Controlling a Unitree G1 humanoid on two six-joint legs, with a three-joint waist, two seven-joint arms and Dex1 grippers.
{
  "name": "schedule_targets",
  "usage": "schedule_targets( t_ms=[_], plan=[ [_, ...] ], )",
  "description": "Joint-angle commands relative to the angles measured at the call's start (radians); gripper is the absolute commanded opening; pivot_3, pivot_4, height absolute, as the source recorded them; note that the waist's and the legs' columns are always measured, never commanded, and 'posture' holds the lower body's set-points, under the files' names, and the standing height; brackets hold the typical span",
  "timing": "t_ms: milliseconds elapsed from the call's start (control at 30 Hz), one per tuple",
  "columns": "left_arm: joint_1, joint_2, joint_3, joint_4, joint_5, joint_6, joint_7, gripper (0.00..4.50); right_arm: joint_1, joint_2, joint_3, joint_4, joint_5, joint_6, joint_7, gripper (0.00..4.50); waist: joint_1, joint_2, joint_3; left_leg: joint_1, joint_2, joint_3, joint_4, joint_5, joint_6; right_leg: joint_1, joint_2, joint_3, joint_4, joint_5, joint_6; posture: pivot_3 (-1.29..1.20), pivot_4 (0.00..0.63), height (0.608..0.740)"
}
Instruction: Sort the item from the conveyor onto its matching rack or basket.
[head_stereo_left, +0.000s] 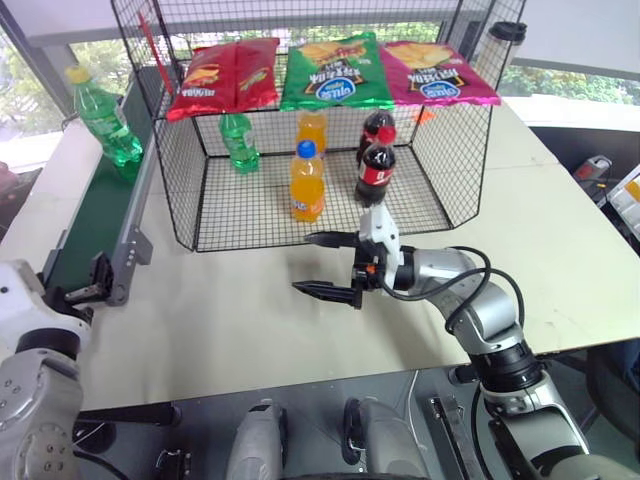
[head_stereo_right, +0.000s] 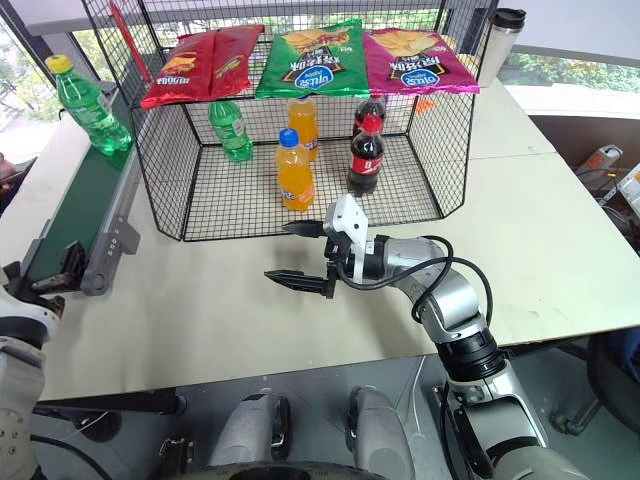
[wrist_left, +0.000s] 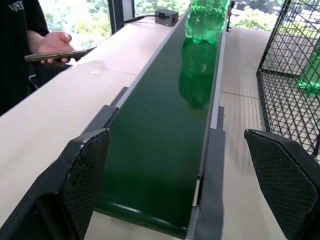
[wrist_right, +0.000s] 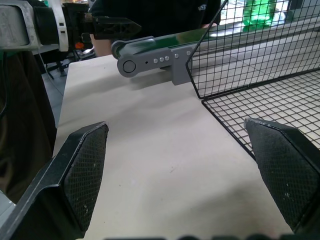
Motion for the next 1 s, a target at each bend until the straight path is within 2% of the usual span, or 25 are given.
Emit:
schedule_targets(
  t_ms=[33,1000],
  plan=[
    [0.017,0.012,0.015,-0.001,-0.004,-0.034,-0.003,4.47,-0.013,-0.003,-0.005,-0.012,0.002,-0.011,0.005,4.50,0.000,0.000,0.000,0.000,0.000,0.000,0.000,0.000,0.000,0.000,0.000,0.000,0.000,0.000,0.000,0.00,0.150,0.740],
    [0.059,0.080,-0.050,0.073,0.071,-0.132,-0.033,4.47,0.002,-0.005,-0.002,0.006,-0.027,-0.043,0.017,4.50,0.000,0.000,0.000,0.000,0.000,0.000,0.000,0.000,0.000,-0.001,0.000,0.000,0.000,0.000,0.000,0.00,0.150,0.740]
  ],
)
